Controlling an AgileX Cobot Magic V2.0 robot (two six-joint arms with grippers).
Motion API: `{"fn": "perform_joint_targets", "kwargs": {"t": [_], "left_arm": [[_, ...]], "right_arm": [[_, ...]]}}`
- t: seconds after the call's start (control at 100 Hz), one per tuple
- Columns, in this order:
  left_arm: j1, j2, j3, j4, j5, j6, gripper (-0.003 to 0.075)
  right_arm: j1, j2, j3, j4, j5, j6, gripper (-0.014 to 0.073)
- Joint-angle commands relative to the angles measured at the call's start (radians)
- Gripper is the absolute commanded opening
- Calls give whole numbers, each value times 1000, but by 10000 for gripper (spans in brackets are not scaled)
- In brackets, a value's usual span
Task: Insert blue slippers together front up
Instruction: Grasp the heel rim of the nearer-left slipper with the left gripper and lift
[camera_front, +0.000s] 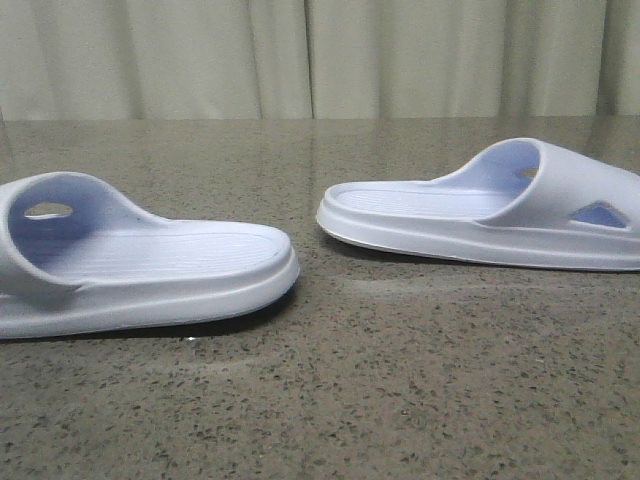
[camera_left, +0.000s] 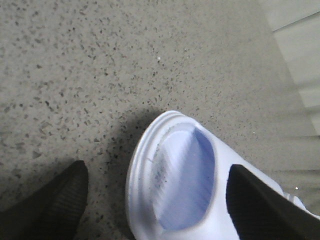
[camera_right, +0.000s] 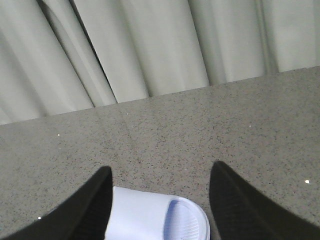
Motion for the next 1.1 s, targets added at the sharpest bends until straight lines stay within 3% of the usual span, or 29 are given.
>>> {"fn": "perform_joint_targets", "kwargs": {"t": [0.0, 0.7, 1.09], "left_arm": [[-4, 26, -28, -33, -29, -8, 496], [-4, 94, -36, -67, 46, 24, 494], [-4, 94, -36, -150, 68, 134, 388]], "right_arm": [[-6, 18, -33, 0, -93, 3, 367], [-6, 18, -33, 0, -96, 3, 367], [-6, 18, -33, 0, -96, 3, 367]]}}
